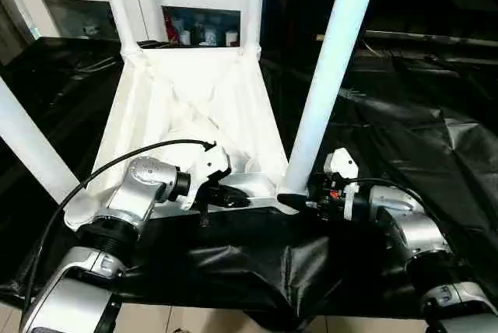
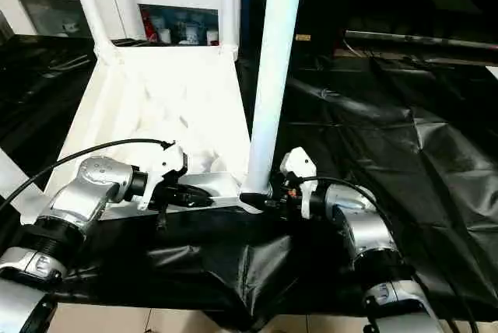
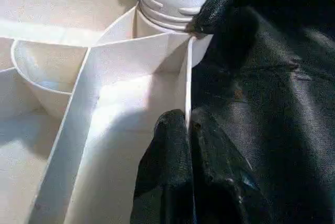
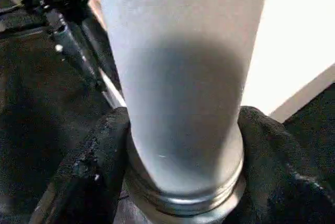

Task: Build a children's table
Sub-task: Rotate leg to tighten

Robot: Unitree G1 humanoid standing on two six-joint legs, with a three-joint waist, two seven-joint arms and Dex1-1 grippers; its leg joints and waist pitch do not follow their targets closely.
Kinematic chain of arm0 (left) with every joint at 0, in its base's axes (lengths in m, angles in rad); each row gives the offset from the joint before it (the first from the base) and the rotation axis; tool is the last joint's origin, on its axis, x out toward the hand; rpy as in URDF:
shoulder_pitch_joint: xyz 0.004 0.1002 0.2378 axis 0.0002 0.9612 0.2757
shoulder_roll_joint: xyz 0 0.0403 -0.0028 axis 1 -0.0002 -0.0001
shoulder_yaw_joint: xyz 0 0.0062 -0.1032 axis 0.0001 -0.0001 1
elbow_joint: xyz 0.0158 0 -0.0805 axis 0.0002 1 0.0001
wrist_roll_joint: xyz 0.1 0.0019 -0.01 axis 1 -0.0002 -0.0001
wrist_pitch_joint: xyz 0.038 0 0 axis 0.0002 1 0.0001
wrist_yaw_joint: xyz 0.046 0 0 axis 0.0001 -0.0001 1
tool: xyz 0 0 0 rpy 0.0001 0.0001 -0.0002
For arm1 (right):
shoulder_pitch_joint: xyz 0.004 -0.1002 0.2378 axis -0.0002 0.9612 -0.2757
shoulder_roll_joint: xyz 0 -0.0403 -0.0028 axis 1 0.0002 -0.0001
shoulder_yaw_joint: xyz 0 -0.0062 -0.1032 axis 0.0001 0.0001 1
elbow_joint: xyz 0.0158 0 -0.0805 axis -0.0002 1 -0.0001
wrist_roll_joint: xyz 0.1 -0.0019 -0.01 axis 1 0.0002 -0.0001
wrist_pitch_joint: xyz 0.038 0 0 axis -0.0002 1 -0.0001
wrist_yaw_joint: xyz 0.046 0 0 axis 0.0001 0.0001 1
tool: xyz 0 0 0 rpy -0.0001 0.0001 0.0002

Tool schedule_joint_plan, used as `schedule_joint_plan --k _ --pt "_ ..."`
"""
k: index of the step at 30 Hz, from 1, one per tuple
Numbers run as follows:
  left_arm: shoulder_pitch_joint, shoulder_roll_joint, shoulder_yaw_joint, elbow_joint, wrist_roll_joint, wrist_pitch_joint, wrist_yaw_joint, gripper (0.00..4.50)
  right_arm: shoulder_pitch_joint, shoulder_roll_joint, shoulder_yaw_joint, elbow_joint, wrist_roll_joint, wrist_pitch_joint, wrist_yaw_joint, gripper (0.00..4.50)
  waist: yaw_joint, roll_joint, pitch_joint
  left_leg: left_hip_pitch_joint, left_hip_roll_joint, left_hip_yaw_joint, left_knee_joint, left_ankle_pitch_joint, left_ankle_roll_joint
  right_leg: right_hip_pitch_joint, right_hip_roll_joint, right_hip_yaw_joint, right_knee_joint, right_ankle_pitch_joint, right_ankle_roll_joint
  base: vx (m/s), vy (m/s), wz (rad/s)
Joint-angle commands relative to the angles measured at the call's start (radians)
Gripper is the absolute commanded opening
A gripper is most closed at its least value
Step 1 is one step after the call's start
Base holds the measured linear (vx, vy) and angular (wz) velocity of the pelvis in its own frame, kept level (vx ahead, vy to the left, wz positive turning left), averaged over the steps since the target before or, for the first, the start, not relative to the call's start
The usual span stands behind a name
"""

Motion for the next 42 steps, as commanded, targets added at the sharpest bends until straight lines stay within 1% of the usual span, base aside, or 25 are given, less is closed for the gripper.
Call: schedule_joint_plan --k 1,2,3,4,5,8,10,11,13,15,16,18,20,21,25,27,32,34,35,36,37,39,40,41,42 --pt "0.013 -0.081 -0.046 0.078 0.045 0.003 0.13 0.0 -0.007 0.044 -0.005 0.071 -0.07 0.01 -0.226 2.72 -0.005 -0.001 -0.025 0.002 0.029 -0.011 -0.069 -0.261 0.047 0.035 -0.047 0.039 -0.079 -0.24 -0.229 0.0 0.0 0.0" --pt "0.004 -0.102 -0.04 0.093 0.05 0.008 0.177 0.0 -0.008 0.061 -0.014 0.091 -0.081 0.013 -0.294 2.72 -0.005 -0.001 -0.025 0.002 0.029 -0.011 -0.069 -0.261 0.047 0.035 -0.047 0.039 -0.079 -0.24 -0.229 -0.054 0.004 0.0" --pt "-0.005 -0.123 -0.033 0.107 0.055 0.015 0.224 0.0 -0.009 0.079 -0.025 0.108 -0.09 0.018 -0.361 2.72 -0.008 -0.005 -0.021 0.01 0.025 -0.015 -0.072 -0.325 0.016 0.03 -0.051 0.039 -0.094 -0.402 -0.179 -0.054 0.004 0.0" --pt "-0.007 -0.129 -0.033 0.11 0.057 0.017 0.235 0.0 -0.009 0.085 -0.029 0.111 -0.09 0.02 -0.378 2.72 -0.01 -0.006 -0.02 0.01 0.024 -0.017 -0.072 -0.337 0.012 0.027 -0.051 0.039 -0.098 -0.442 -0.163 -0.054 0.005 0.0" --pt "-0.021 -0.178 -0.032 0.131 0.07 0.031 0.318 0.0 -0.011 0.133 -0.066 0.13 -0.081 0.038 -0.509 2.71 -0.01 -0.006 -0.019 0.012 0.025 -0.019 -0.074 -0.354 0.01 0.023 -0.052 0.04 -0.106 -0.492 -0.137 0.0 0.0 0.0" --pt "-0.032 -0.242 -0.034 0.146 0.082 0.04 0.406 0.0 -0.023 0.185 -0.104 0.152 -0.067 0.048 -0.634 2.7 -0.012 -0.006 -0.019 0.012 0.024 -0.024 -0.077 -0.374 0.004 0.018 -0.052 0.038 -0.115 -0.542 -0.1 0.0 0.0 0.0" --pt "-0.035 -0.271 -0.035 0.15 0.084 0.047 0.435 0.0 -0.033 0.208 -0.118 0.163 -0.061 0.047 -0.688 2.7 -0.011 -0.005 -0.021 0.014 0.025 -0.025 -0.078 -0.374 0.008 0.017 -0.051 0.037 -0.117 -0.525 -0.095 0.0 0.0 0.0" --pt "-0.036 -0.297 -0.039 0.157 0.087 0.047 0.455 0.0 -0.046 0.23 -0.116 0.174 -0.07 0.048 -0.733 2.7 -0.01 0.01 -0.024 0.013 0.025 -0.024 -0.079 -0.361 0.007 0.018 -0.05 0.038 -0.112 -0.467 -0.108 0.0 0.0 0.0" --pt "-0.034 -0.323 -0.05 0.16 0.093 0.046 0.461 0.0 -0.063 0.255 -0.1 0.182 -0.09 0.031 -0.762 2.7 -0.016 0.001 -0.023 0.005 0.023 -0.023 -0.083 -0.359 0.01 0.024 -0.044 0.034 -0.109 -0.412 -0.121 0.0 0.0 0.0" --pt "-0.033 -0.33 -0.059 0.163 0.098 0.042 0.448 0.0 -0.072 0.274 -0.081 0.176 -0.103 -0.004 -0.745 2.7 -0.017 0.003 -0.023 0.012 0.022 -0.023 -0.08 -0.391 0.014 0.019 -0.048 0.035 -0.115 -0.454 -0.115 0.0 0.0 0.0" --pt "-0.033 -0.325 -0.062 0.164 0.102 0.043 0.441 0.0 -0.072 0.276 -0.083 0.171 -0.098 -0.013 -0.734 3.05 -0.017 0.003 -0.024 0.01 0.023 -0.023 -0.081 -0.391 0.016 0.02 -0.049 0.035 -0.115 -0.452 -0.114 0.0 0.0 0.0" --pt "-0.03 -0.305 -0.068 0.162 0.111 0.047 0.416 0.0 -0.071 0.271 -0.085 0.162 -0.083 -0.027 -0.691 3.4 -0.018 0.003 -0.025 0.006 0.023 -0.023 -0.082 -0.381 0.022 0.024 -0.047 0.036 -0.112 -0.419 -0.119 0.0 0.0 0.0" --pt "-0.025 -0.284 -0.072 0.155 0.111 0.056 0.387 0.0 -0.068 0.256 -0.078 0.154 -0.081 -0.028 -0.659 3.46 -0.018 0.001 -0.025 0.006 0.024 -0.021 -0.081 -0.376 0.03 0.023 -0.048 0.037 -0.111 -0.406 -0.129 0.0 0.0 0.0" --pt "-0.021 -0.267 -0.077 0.15 0.112 0.057 0.368 0.0 -0.066 0.242 -0.07 0.148 -0.083 -0.03 -0.633 3.75 -0.019 0.0 -0.026 0.004 0.025 -0.021 -0.081 -0.363 0.032 0.026 -0.049 0.037 -0.109 -0.393 -0.135 0.0 0.0 0.0" --pt "-0.005 -0.205 -0.094 0.125 0.113 0.064 0.273 0.0 -0.048 0.183 -0.043 0.104 -0.064 -0.04 -0.459 3.84 -0.017 -0.003 -0.029 -0.001 0.026 -0.018 -0.077 -0.321 0.056 0.034 -0.049 0.037 -0.101 -0.329 -0.158 0.0 0.0 0.0" --pt "0.001 -0.17 -0.096 0.112 0.109 0.061 0.218 0.0 -0.035 0.142 -0.022 0.074 -0.055 -0.053 -0.349 3.84 -0.014 -0.002 -0.031 -0.003 0.027 -0.015 -0.074 -0.28 0.075 0.038 -0.05 0.036 -0.095 -0.272 -0.181 0.0 0.0 0.0" --pt "0.016 -0.104 -0.099 0.074 0.08 0.035 0.086 0.0 -0.022 0.076 0.002 0.035 -0.038 -0.063 -0.185 3.84 -0.008 0.003 -0.036 -0.002 0.03 -0.014 -0.069 -0.178 0.097 0.047 -0.047 0.035 -0.074 -0.109 -0.235 0.0 0.0 0.0" --pt "0.038 -0.054 -0.089 0.013 0.023 0.048 -0.023 0.0 -0.024 0.025 0.013 0.033 -0.033 -0.065 -0.08 3.84 -0.007 0.002 -0.044 0.0 0.03 -0.011 -0.059 -0.105 0.128 0.054 -0.045 0.035 -0.052 0.056 -0.286 0.027 0.01 -0.01" --pt "0.038 -0.053 -0.088 0.012 0.022 0.049 -0.025 0.0 -0.024 0.023 0.013 0.033 -0.033 -0.065 -0.077 3.84 -0.007 0.001 -0.043 -0.003 0.028 -0.01 -0.057 -0.089 0.137 0.055 -0.043 0.034 -0.048 0.084 -0.294 0.0 0.0 0.0" --pt "0.041 -0.044 -0.086 0.001 0.013 0.057 -0.041 0.0 -0.026 0.014 0.013 0.033 -0.027 -0.06 -0.053 3.84 -0.008 0.001 -0.042 -0.003 0.028 -0.009 -0.056 -0.08 0.145 0.055 -0.042 0.034 -0.048 0.099 -0.299 0.0 0.0 0.0" --pt "0.042 -0.041 -0.086 -0.001 0.011 0.058 -0.045 0.0 -0.026 0.011 0.013 0.033 -0.025 -0.059 -0.046 3.84 -0.003 0.004 -0.042 0.002 0.029 -0.005 -0.053 -0.072 0.154 0.054 -0.043 0.034 -0.047 0.113 -0.308 0.0 0.0 0.0" --pt "0.049 -0.017 -0.086 -0.016 0.005 0.063 -0.078 0.0 -0.028 -0.005 0.01 0.029 -0.012 -0.047 0.001 3.84 0.001 0.003 -0.042 0.001 0.031 -0.003 -0.051 -0.073 0.159 0.056 -0.043 0.032 -0.044 0.115 -0.314 0.0 0.0 0.0" --pt "0.051 -0.009 -0.086 -0.022 0.004 0.071 -0.092 0.0 -0.029 -0.01 0.009 0.028 -0.01 -0.042 0.015 3.69 0.002 -0.001 -0.041 0.001 0.032 -0.003 -0.052 -0.079 0.157 0.056 -0.044 0.032 -0.045 0.099 -0.312 0.0 0.0 0.0" --pt "0.052 -0.005 -0.086 -0.025 0.003 0.075 -0.097 0.0 -0.029 -0.012 0.009 0.028 -0.009 -0.04 0.021 3.58 0.004 0.002 -0.039 0.003 0.033 -0.004 -0.054 -0.103 0.148 0.055 -0.046 0.032 -0.048 0.056 -0.308 0.0 0.0 0.0" --pt "0.053 0.001 -0.084 -0.026 0.002 0.076 -0.104 0.0 -0.03 -0.016 0.01 0.027 -0.008 -0.037 0.031 3.58 0.004 0.001 -0.039 0.003 0.034 -0.003 -0.055 -0.112 0.143 0.054 -0.045 0.032 -0.049 0.04 -0.305 0.0 0.0 0.0"
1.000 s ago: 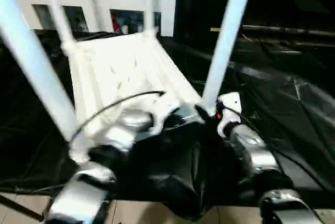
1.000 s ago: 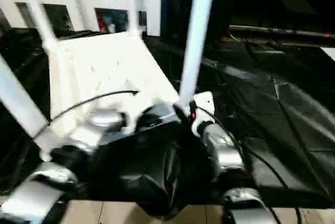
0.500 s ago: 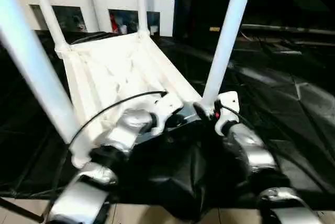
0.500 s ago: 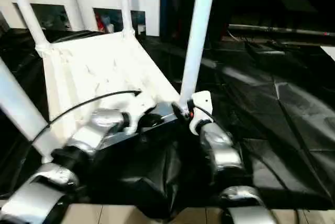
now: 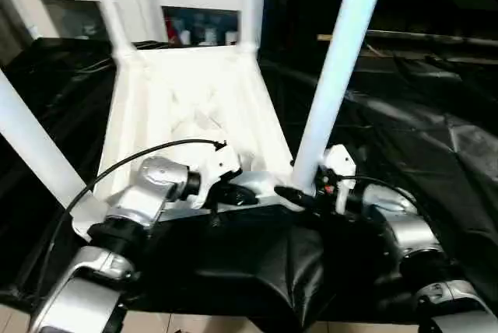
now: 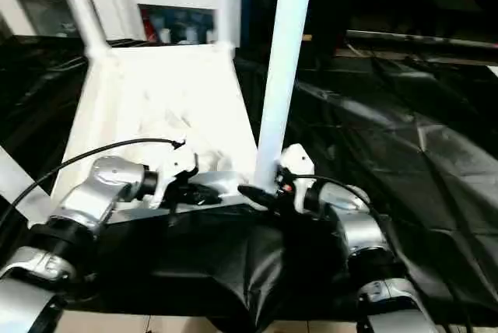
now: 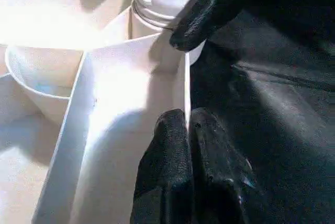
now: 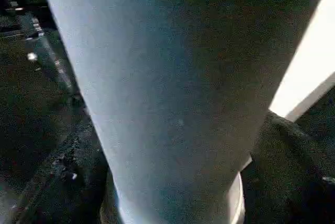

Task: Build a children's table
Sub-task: Rotate leg to tighten

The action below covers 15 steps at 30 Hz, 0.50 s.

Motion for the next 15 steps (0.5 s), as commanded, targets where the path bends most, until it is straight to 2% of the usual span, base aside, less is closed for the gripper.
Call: schedule_joint_plan --k 1,4,5,12,13,14,15 --pt "0.045 0.003 -0.056 0.027 0.005 0.031 -0.08 0.0 -0.005 -0.018 0.001 -0.011 0.015 0.02 0.025 3.48 0.003 -0.002 -0.036 0.003 0.034 -0.003 -0.054 -0.123 0.119 0.046 -0.045 0.036 -0.037 0.018 -0.3 0.0 0.0 0.0" --pt "0.046 0.014 -0.056 0.022 -0.001 0.033 -0.09 0.0 -0.003 -0.019 0.003 -0.018 0.029 0.028 0.044 3.11 0.003 -0.002 -0.033 0.004 0.034 -0.004 -0.056 -0.155 0.092 0.044 -0.046 0.038 -0.04 -0.033 -0.288 0.0 0.0 0.0" --pt "0.046 0.014 -0.056 0.022 -0.001 0.033 -0.09 0.0 -0.003 -0.019 0.003 -0.018 0.029 0.028 0.044 3.11 0.004 -0.002 -0.033 0.004 0.033 -0.004 -0.056 -0.157 0.089 0.044 -0.046 0.038 -0.04 -0.038 -0.286 0.0 0.0 0.0" --pt "0.047 0.006 -0.053 0.016 -0.01 0.037 -0.071 0.0 0.015 0.005 0.0 -0.029 0.042 0.04 0.054 2.71 0.004 -0.004 -0.036 0.002 0.03 -0.004 -0.052 -0.112 0.1 0.046 -0.045 0.039 -0.034 0.017 -0.292 0.0 0.0 0.0" --pt "0.043 -0.004 -0.05 0.025 -0.003 0.032 -0.043 0.0 0.016 0.015 -0.004 -0.022 0.036 0.037 0.024 2.7 0.004 -0.005 -0.036 0.001 0.03 -0.004 -0.051 -0.113 0.102 0.046 -0.045 0.038 -0.034 0.014 -0.292 0.0 0.0 0.0" --pt "0.026 -0.041 -0.038 0.063 0.02 0.015 0.061 0.0 0.017 0.051 -0.021 0.008 0.014 0.022 -0.091 2.7 0.003 -0.004 -0.035 0.001 0.031 -0.004 -0.052 -0.115 0.1 0.044 -0.047 0.039 -0.035 0.008 -0.29 0.0 0.0 0.0" --pt "0.007 -0.078 -0.022 0.102 0.038 0.003 0.164 0.0 0.015 0.083 -0.034 0.037 -0.002 0.018 -0.199 2.69 -0.003 -0.006 -0.029 0.002 0.03 -0.006 -0.058 -0.15 0.082 0.039 -0.048 0.04 -0.046 -0.056 -0.276 0.0 0.0 0.0"
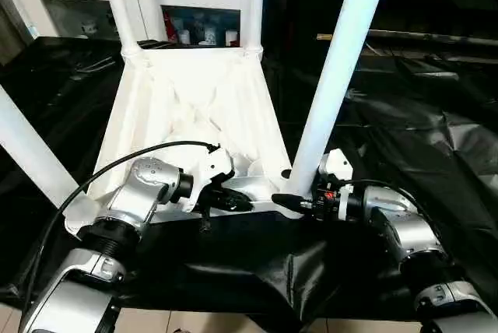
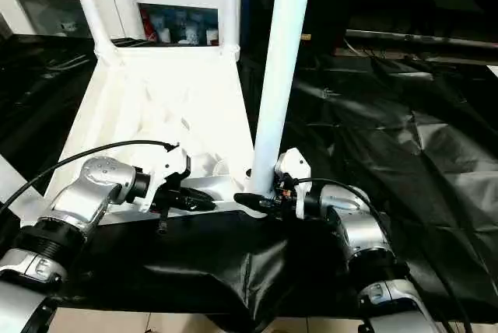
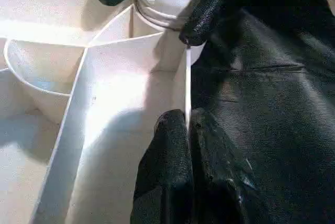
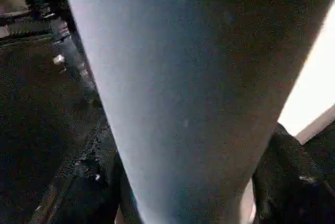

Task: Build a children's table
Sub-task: Rotate leg to tighten

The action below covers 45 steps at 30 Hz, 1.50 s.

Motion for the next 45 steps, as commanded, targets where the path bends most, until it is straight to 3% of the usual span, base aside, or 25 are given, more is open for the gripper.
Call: schedule_joint_plan --k 1,3,4,6,7,9,10,11,12,14,17,18,24,26,28,31,32,34,37,40,43,45 --pt "0.015 -0.06 -0.023 0.082 0.036 0.003 0.131 0.0 -0.003 0.041 -0.015 0.045 -0.023 0.002 -0.155 2.69 -0.005 -0.006 -0.03 0.002 0.029 -0.008 -0.064 -0.181 0.071 0.036 -0.049 0.038 -0.059 -0.112 -0.267 -0.055 0.001 0.0" --pt "0.0 -0.09 -0.014 0.107 0.04 0.009 0.192 0.0 -0.007 0.066 -0.025 0.071 -0.04 0.005 -0.252 2.69 -0.004 -0.005 -0.025 0.009 0.028 -0.013 -0.07 -0.272 0.028 0.029 -0.054 0.042 -0.08 -0.317 -0.211 -0.056 0.004 0.0" --pt "-0.014 -0.118 -0.009 0.126 0.047 0.011 0.249 0.0 -0.009 0.092 -0.037 0.086 -0.048 0.006 -0.33 2.68 -0.005 -0.001 -0.024 0.014 0.027 -0.014 -0.071 -0.301 0.017 0.024 -0.054 0.044 -0.086 -0.369 -0.191 0.0 0.0 0.0" --pt "-0.023 -0.138 -0.006 0.14 0.052 0.011 0.289 0.0 -0.011 0.11 -0.045 0.095 -0.053 0.008 -0.383 2.68 -0.007 -0.004 -0.024 0.012 0.027 -0.017 -0.074 -0.311 0.006 0.023 -0.052 0.043 -0.09 -0.394 -0.167 0.0 0.0 0.0" --pt "-0.038 -0.19 0.0 0.157 0.056 0.024 0.365 0.0 -0.022 0.16 -0.084 0.117 -0.04 0.02 -0.518 2.68 -0.007 -0.001 -0.024 0.011 0.027 -0.018 -0.075 -0.31 0.003 0.022 -0.052 0.044 -0.089 -0.395 -0.163 0.0 0.0 0.0" --pt "-0.041 -0.202 0.0 0.16 0.058 0.026 0.382 0.0 -0.026 0.172 -0.092 0.122 -0.035 0.023 -0.545 2.68 -0.007 -0.004 -0.025 0.011 0.025 -0.018 -0.075 -0.318 0.001 0.021 -0.05 0.042 -0.092 -0.405 -0.151 0.0 0.0 0.0" --pt "-0.044 -0.213 0.0 0.162 0.059 0.029 0.396 0.0 -0.03 0.182 -0.1 0.127 -0.031 0.025 -0.569 2.68 -0.007 0.006 -0.024 0.011 0.025 -0.018 -0.076 -0.318 0.001 0.019 -0.051 0.044 -0.092 -0.397 -0.151 0.0 0.0 0.0" --pt "-0.048 -0.242 -0.006 0.166 0.065 0.031 0.426 0.0 -0.043 0.21 -0.113 0.14 -0.028 0.032 -0.635 2.68 -0.007 0.009 -0.025 0.012 0.025 -0.018 -0.075 -0.319 0.002 0.018 -0.049 0.044 -0.092 -0.376 -0.155 0.0 0.0 0.0" --pt "-0.048 -0.242 -0.006 0.166 0.065 0.031 0.426 0.0 -0.043 0.21 -0.113 0.14 -0.028 0.032 -0.635 2.68 -0.011 0.005 -0.024 0.01 0.025 -0.016 -0.076 -0.321 0.003 0.018 -0.046 0.044 -0.093 -0.369 -0.155 0.0 0.0 0.0" --pt "-0.049 -0.28 -0.023 0.172 0.076 0.02 0.442 0.0 -0.062 0.248 -0.1 0.147 -0.056 0.015 -0.695 2.68 -0.01 0.009 -0.028 0.004 0.023 -0.017 -0.074 -0.292 0.009 0.023 -0.048 0.044 -0.088 -0.33 -0.16 0.0 0.0 0.0" --pt "-0.048 -0.291 -0.03 0.178 0.08 0.009 0.436 0.0 -0.066 0.263 -0.092 0.143 -0.069 -0.003 -0.696 2.68 -0.009 0.007 -0.03 0.001 0.022 -0.016 -0.072 -0.269 0.022 0.027 -0.046 0.043 -0.083 -0.28 -0.168 0.0 0.0 0.0" --pt "-0.048 -0.278 -0.028 0.192 0.078 -0.012 0.417 0.0 -0.061 0.264 -0.102 0.123 -0.042 -0.006 -0.653 3.23 -0.009 0.004 -0.03 -0.001 0.021 -0.015 -0.072 -0.265 0.03 0.029 -0.046 0.042 -0.083 -0.275 -0.168 0.0 0.0 0.0" --pt "-0.043 -0.233 -0.025 0.188 0.063 -0.036 0.334 0.0 -0.05 0.212 -0.075 0.079 -0.034 0.001 -0.517 3.81 -0.008 0.006 -0.028 -0.001 0.023 -0.015 -0.073 -0.271 0.049 0.028 -0.048 0.043 -0.086 -0.305 -0.168 0.0 0.0 0.0" --pt "-0.039 -0.217 -0.023 0.181 0.059 -0.037 0.307 0.0 -0.04 0.192 -0.067 0.05 -0.007 0.019 -0.435 3.81 -0.007 0.005 -0.028 -0.002 0.023 -0.015 -0.072 -0.267 0.049 0.029 -0.05 0.043 -0.086 -0.305 -0.169 0.0 0.0 0.0" --pt "-0.032 -0.178 -0.024 0.172 0.052 -0.043 0.242 0.0 -0.016 0.135 -0.045 -0.018 0.042 0.055 -0.271 3.81 -0.003 0.005 -0.028 -0.004 0.024 -0.015 -0.071 -0.251 0.074 0.034 -0.049 0.042 -0.084 -0.276 -0.178 0.0 0.0 0.0" --pt "-0.008 -0.113 -0.034 0.127 0.014 -0.052 0.072 0.0 0.017 0.031 0.003 -0.095 0.065 0.08 -0.064 3.81 0.0 0.005 -0.03 -0.006 0.025 -0.014 -0.067 -0.219 0.088 0.039 -0.049 0.041 -0.079 -0.236 -0.194 0.0 0.0 0.0" --pt "-0.008 -0.113 -0.034 0.127 0.014 -0.052 0.072 0.0 0.017 0.031 0.003 -0.095 0.065 0.08 -0.064 3.81 0.001 0.005 -0.031 -0.008 0.026 -0.015 -0.067 -0.209 0.091 0.041 -0.05 0.04 -0.075 -0.22 -0.201 0.0 0.0 0.0" --pt "0.012 -0.066 -0.04 0.081 -0.018 -0.031 -0.041 0.0 0.023 -0.031 0.017 -0.117 0.067 0.085 0.033 3.81 -0.001 0.007 -0.032 -0.007 0.027 -0.013 -0.063 -0.178 0.098 0.04 -0.049 0.039 -0.068 -0.174 -0.226 0.0 0.0 0.0" --pt "0.021 -0.04 -0.045 0.064 -0.027 -0.009 -0.085 0.0 0.017 -0.053 0.013 -0.11 0.06 0.09 0.073 3.81 0.007 0.014 -0.035 0.001 0.032 -0.007 -0.058 -0.137 0.107 0.037 -0.046 0.039 -0.055 -0.075 -0.266 0.0 0.0 0.0" --pt "0.026 -0.023 -0.036 0.054 -0.04 0.009 -0.108 0.0 0.014 -0.082 0.028 -0.109 0.048 0.113 0.126 3.81 0.009 0.011 -0.038 -0.001 0.03 -0.005 -0.052 -0.095 0.122 0.042 -0.041 0.037 -0.04 0.037 -0.296 0.0 0.0 0.0" --pt "0.027 -0.009 -0.034 0.054 -0.045 0.011 -0.12 0.0 0.014 -0.099 0.039 -0.115 0.051 0.131 0.155 3.49 0.011 0.008 -0.037 -0.004 0.027 -0.005 -0.05 -0.095 0.133 0.046 -0.045 0.036 -0.04 0.028 -0.294 0.0 0.0 0.0" --pt "0.031 -0.001 -0.033 0.049 -0.046 0.014 -0.131 0.0 0.014 -0.1 0.038 -0.12 0.065 0.14 0.167 3.43 0.011 0.004 -0.035 -0.005 0.028 -0.005 -0.052 -0.117 0.123 0.046 -0.048 0.037 -0.046 -0.03 -0.281 0.0 0.0 0.0"
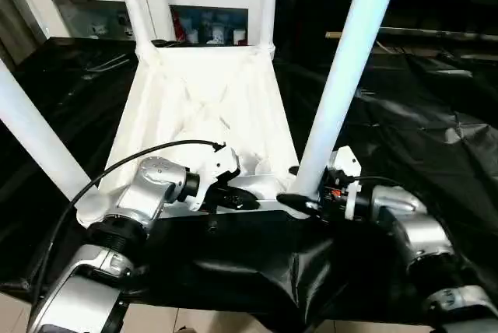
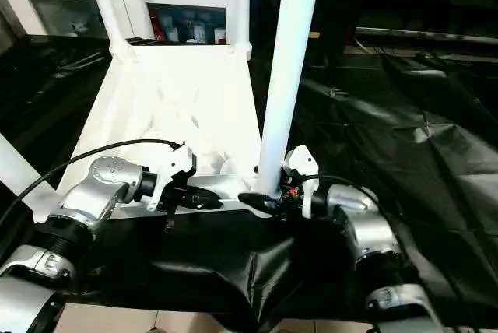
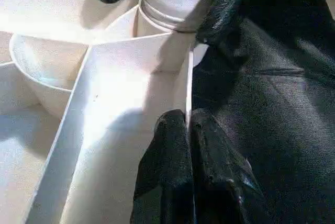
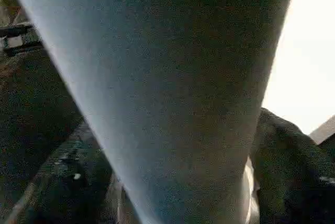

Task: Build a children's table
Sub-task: Rotate leg to tighten

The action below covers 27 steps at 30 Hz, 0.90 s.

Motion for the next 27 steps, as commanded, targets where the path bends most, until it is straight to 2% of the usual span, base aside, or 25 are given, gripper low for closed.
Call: schedule_joint_plan --k 1,2,3,5,8,10,13,14,15,17,18,19,20,21,22,23,24,26,27 --pt "0.039 -0.005 -0.03 0.025 -0.009 0.023 -0.049 0.0 -0.001 -0.006 0.005 -0.017 0.018 0.019 0.021 3.29 0.003 -0.015 -0.042 -0.002 0.028 -0.005 -0.055 -0.122 0.115 0.048 -0.047 0.036 -0.053 -0.037 -0.278 0.0 0.0 0.0" --pt "0.04 -0.002 -0.029 0.021 -0.009 0.027 -0.052 0.0 -0.002 -0.004 0.003 -0.018 0.02 0.018 0.024 3.29 0.002 -0.017 -0.042 -0.002 0.029 -0.006 -0.056 -0.128 0.11 0.047 -0.047 0.037 -0.054 -0.057 -0.273 0.0 0.0 0.0" --pt "0.042 0.001 -0.027 0.014 -0.01 0.033 -0.055 0.0 -0.001 0.0 0.001 -0.024 0.025 0.022 0.032 3.05 0.003 -0.015 -0.042 0.0 0.031 -0.006 -0.056 -0.129 0.104 0.046 -0.047 0.037 -0.054 -0.064 -0.271 0.0 0.0 0.0" --pt "0.043 0.002 -0.026 0.011 -0.01 0.036 -0.055 0.0 0.0 0.0 0.001 -0.027 0.026 0.024 0.036 3.01 0.003 -0.015 -0.043 0.001 0.03 -0.006 -0.056 -0.12 0.102 0.045 -0.045 0.037 -0.052 -0.047 -0.273 0.0 0.0 0.0" --pt "0.045 0.003 -0.029 0.01 -0.014 0.037 -0.054 0.0 0.004 0.01 -0.004 -0.029 0.038 0.031 0.043 2.7 0.002 -0.015 -0.044 0.0 0.029 -0.005 -0.053 -0.099 0.11 0.046 -0.044 0.037 -0.048 -0.009 -0.28 0.0 0.0 0.0" --pt "0.048 -0.008 -0.029 0.012 -0.013 0.029 -0.03 0.0 0.018 0.029 -0.02 -0.041 0.06 0.046 0.026 2.66 0.003 -0.018 -0.045 -0.002 0.028 -0.005 -0.052 -0.093 0.116 0.048 -0.044 0.037 -0.046 0.0 -0.282 0.0 0.0 0.0" --pt "0.039 -0.05 -0.009 0.044 0.005 -0.003 0.084 0.0 0.04 0.079 -0.048 -0.043 0.072 0.044 -0.07 2.62 0.005 -0.02 -0.042 0.0 0.03 -0.005 -0.054 -0.106 0.114 0.045 -0.046 0.038 -0.051 -0.03 -0.273 0.0 0.0 0.0" --pt "0.038 -0.06 -0.004 0.05 0.008 -0.009 0.109 0.0 0.044 0.091 -0.052 -0.039 0.069 0.038 -0.098 2.62 0.002 -0.02 -0.038 0.001 0.029 -0.006 -0.058 -0.129 0.102 0.041 -0.047 0.038 -0.057 -0.078 -0.263 0.0 0.0 0.0" --pt "0.026 -0.09 0.008 0.072 0.027 -0.024 0.201 0.0 0.053 0.129 -0.063 -0.022 0.038 -0.014 -0.205 2.62 -0.001 -0.018 -0.034 0.004 0.029 -0.008 -0.062 -0.172 0.078 0.037 -0.051 0.04 -0.068 -0.162 -0.244 0.0 0.0 0.0" --pt "0.019 -0.108 0.013 0.086 0.037 -0.033 0.251 0.0 0.05 0.153 -0.079 -0.004 0.032 -0.021 -0.269 2.61 -0.005 -0.022 -0.033 0.005 0.026 -0.012 -0.066 -0.213 0.049 0.039 -0.053 0.041 -0.079 -0.278 -0.209 0.0 0.0 0.0" --pt "0.004 -0.146 0.016 0.109 0.054 -0.035 0.336 0.0 0.048 0.203 -0.101 0.02 0.018 -0.047 -0.385 2.61 -0.007 -0.02 -0.031 0.01 0.028 -0.012 -0.068 -0.233 0.037 0.031 -0.054 0.044 -0.086 -0.324 -0.191 0.0 0.0 0.0" --pt "0.0 -0.159 0.016 0.116 0.06 -0.035 0.364 0.0 0.046 0.219 -0.109 0.03 0.012 -0.054 -0.428 2.61 -0.01 -0.02 -0.03 0.01 0.027 -0.012 -0.07 -0.24 0.031 0.029 -0.053 0.044 -0.088 -0.342 -0.184 0.0 0.0 0.0" --pt "-0.009 -0.184 0.016 0.126 0.071 -0.03 0.417 0.0 0.044 0.249 -0.117 0.042 0.002 -0.069 -0.493 2.61 -0.012 -0.013 -0.029 0.01 0.026 -0.015 -0.072 -0.248 0.017 0.027 -0.053 0.045 -0.091 -0.368 -0.17 0.0 0.0 0.0" --pt "-0.014 -0.199 0.016 0.132 0.078 -0.026 0.447 0.0 0.044 0.266 -0.122 0.044 -0.006 -0.077 -0.527 2.61 -0.013 -0.017 -0.03 0.01 0.026 -0.016 -0.073 -0.255 0.012 0.028 -0.051 0.044 -0.092 -0.374 -0.162 0.0 0.0 0.0" --pt "-0.019 -0.217 0.017 0.138 0.082 -0.02 0.479 0.0 0.04 0.283 -0.123 0.049 -0.025 -0.089 -0.575 2.61 -0.013 -0.014 -0.03 0.01 0.026 -0.016 -0.073 -0.252 0.012 0.028 -0.05 0.044 -0.092 -0.37 -0.159 0.0 0.0 0.0" --pt "-0.024 -0.236 0.018 0.144 0.085 -0.017 0.512 0.0 0.034 0.297 -0.125 0.061 -0.043 -0.089 -0.629 2.61 -0.013 -0.016 -0.031 0.01 0.024 -0.014 -0.072 -0.254 0.018 0.027 -0.048 0.045 -0.093 -0.361 -0.156 0.0 0.0 0.0" --pt "-0.031 -0.265 0.018 0.153 0.09 -0.013 0.549 0.0 0.022 0.318 -0.124 0.078 -0.07 -0.095 -0.701 2.61 -0.013 -0.013 -0.032 0.008 0.025 -0.015 -0.072 -0.24 0.017 0.027 -0.049 0.047 -0.09 -0.34 -0.158 0.0 0.0 0.0" --pt "-0.038 -0.305 0.014 0.164 0.099 -0.014 0.591 0.0 -0.004 0.345 -0.118 0.112 -0.11 -0.093 -0.805 2.61 -0.016 -0.014 -0.033 0.005 0.023 -0.015 -0.072 -0.228 0.017 0.028 -0.046 0.046 -0.088 -0.316 -0.16 0.0 0.0 0.0" --pt "-0.039 -0.323 0.008 0.165 0.103 -0.021 0.595 0.0 -0.02 0.354 -0.109 0.13 -0.131 -0.093 -0.846 2.61 -0.017 -0.013 -0.036 0.004 0.021 -0.015 -0.07 -0.214 0.021 0.032 -0.045 0.046 -0.085 -0.276 -0.167 0.0 0.0 0.0"
